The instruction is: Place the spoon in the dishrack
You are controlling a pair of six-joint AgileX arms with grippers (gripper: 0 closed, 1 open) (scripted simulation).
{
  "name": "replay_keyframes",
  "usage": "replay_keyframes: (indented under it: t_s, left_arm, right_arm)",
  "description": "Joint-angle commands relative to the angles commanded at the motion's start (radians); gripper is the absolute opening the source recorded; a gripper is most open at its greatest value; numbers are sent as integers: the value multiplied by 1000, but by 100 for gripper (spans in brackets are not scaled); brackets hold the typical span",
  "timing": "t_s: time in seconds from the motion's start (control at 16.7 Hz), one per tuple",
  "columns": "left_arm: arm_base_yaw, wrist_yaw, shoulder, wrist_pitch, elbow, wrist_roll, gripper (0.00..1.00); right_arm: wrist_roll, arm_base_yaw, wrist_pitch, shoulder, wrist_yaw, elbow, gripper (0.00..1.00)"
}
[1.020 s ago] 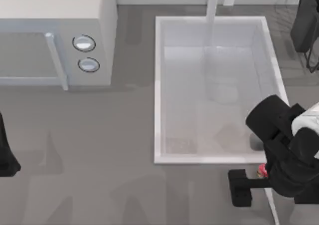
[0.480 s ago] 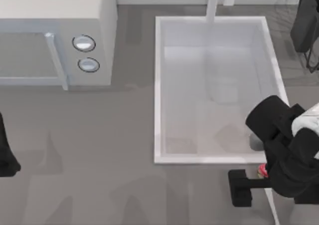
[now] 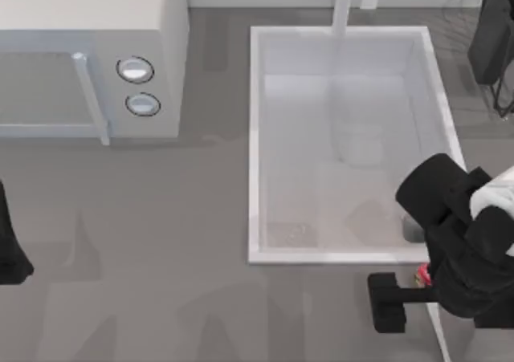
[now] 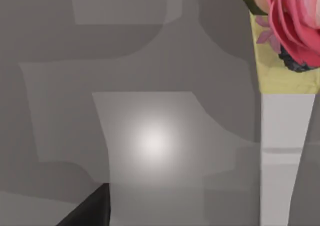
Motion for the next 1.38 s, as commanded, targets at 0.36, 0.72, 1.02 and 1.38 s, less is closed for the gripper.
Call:
replay_keyframes:
  t_s: [0.36, 0.72, 1.02, 1.38]
  left_arm:
    - [0, 0, 0, 0, 0, 0, 100]
    - [0, 0, 0, 0, 0, 0, 100]
    - [0, 0, 0, 0, 0, 0, 100]
    - [0, 0, 0, 0, 0, 0, 100]
  right_arm:
    - [0, 0, 0, 0, 0, 0, 0]
    - [5, 5, -109, -69, 18, 70, 0]
    - [9, 4, -384, -108, 19, 297, 0]
    - [-2, -2, -811, -192, 18, 609, 0]
